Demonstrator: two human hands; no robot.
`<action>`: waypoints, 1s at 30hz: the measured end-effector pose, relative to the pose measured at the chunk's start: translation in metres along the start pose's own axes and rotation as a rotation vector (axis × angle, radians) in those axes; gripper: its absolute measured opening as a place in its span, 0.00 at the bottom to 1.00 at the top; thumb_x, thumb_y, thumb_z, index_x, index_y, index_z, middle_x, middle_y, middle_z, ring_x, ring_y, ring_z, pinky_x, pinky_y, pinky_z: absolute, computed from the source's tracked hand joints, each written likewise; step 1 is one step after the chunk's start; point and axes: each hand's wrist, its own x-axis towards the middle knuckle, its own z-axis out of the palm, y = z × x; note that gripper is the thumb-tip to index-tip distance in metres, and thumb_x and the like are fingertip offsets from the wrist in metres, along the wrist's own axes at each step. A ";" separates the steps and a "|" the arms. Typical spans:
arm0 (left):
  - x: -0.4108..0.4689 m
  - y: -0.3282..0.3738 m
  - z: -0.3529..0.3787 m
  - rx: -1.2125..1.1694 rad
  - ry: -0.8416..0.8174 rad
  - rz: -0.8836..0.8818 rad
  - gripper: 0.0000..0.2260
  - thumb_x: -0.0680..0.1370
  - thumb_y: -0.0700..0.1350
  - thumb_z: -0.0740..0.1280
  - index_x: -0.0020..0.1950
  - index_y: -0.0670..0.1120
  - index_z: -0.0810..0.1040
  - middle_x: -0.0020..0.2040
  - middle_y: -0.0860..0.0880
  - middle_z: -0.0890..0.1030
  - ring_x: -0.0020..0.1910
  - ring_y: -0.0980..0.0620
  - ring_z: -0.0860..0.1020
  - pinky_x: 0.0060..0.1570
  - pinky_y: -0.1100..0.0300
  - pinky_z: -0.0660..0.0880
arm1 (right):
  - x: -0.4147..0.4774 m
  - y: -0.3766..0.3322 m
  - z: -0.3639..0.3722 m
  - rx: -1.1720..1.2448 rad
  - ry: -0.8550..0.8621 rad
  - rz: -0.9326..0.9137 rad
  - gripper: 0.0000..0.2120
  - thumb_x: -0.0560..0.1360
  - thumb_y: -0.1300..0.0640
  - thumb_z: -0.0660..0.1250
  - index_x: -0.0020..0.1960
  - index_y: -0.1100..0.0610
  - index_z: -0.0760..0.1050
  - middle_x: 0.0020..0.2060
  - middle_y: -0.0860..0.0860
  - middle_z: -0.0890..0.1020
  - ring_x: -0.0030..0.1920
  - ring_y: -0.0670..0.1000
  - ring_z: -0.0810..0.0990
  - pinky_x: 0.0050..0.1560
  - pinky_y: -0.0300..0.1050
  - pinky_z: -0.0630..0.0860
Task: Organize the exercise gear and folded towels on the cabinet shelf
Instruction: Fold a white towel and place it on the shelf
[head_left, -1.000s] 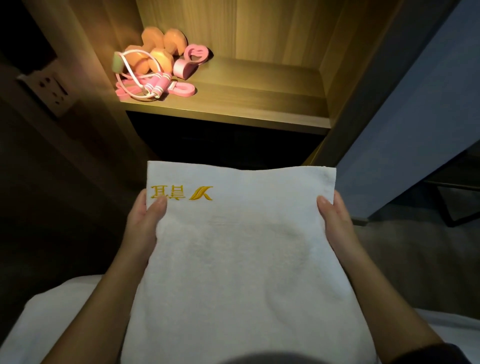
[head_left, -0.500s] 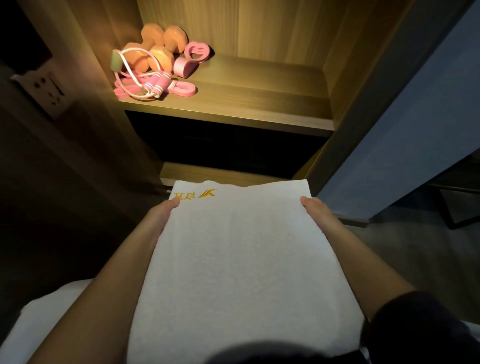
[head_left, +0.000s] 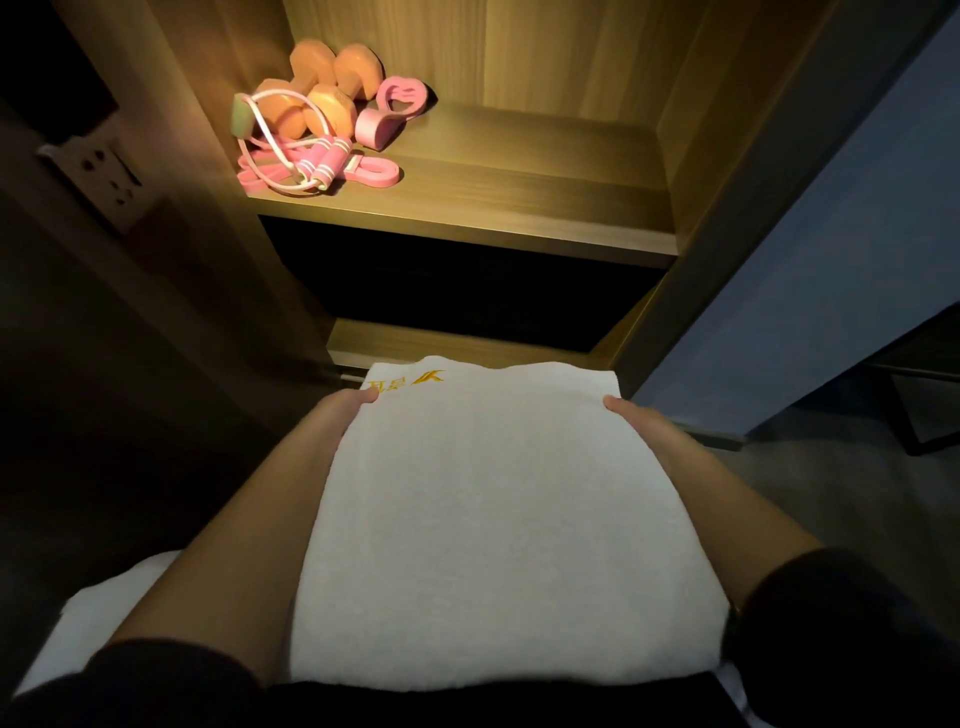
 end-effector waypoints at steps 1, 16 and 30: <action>-0.001 0.001 0.000 -0.031 -0.041 -0.038 0.12 0.81 0.45 0.64 0.61 0.39 0.72 0.46 0.43 0.82 0.41 0.45 0.82 0.38 0.52 0.76 | -0.002 0.000 -0.001 0.044 -0.015 0.025 0.15 0.80 0.45 0.61 0.54 0.57 0.75 0.56 0.55 0.78 0.53 0.59 0.78 0.55 0.54 0.73; -0.042 -0.048 -0.034 0.207 -0.035 0.241 0.11 0.79 0.51 0.66 0.58 0.47 0.76 0.51 0.45 0.83 0.51 0.43 0.82 0.54 0.44 0.77 | -0.041 0.033 -0.016 0.260 -0.068 -0.033 0.10 0.78 0.49 0.67 0.55 0.53 0.76 0.47 0.52 0.84 0.48 0.57 0.83 0.40 0.50 0.79; -0.018 -0.048 -0.014 0.051 0.112 0.285 0.16 0.81 0.51 0.65 0.66 0.46 0.75 0.42 0.50 0.79 0.40 0.50 0.78 0.34 0.59 0.70 | -0.018 0.048 0.006 0.262 0.149 -0.131 0.10 0.80 0.45 0.63 0.48 0.51 0.76 0.44 0.50 0.81 0.44 0.52 0.80 0.42 0.45 0.76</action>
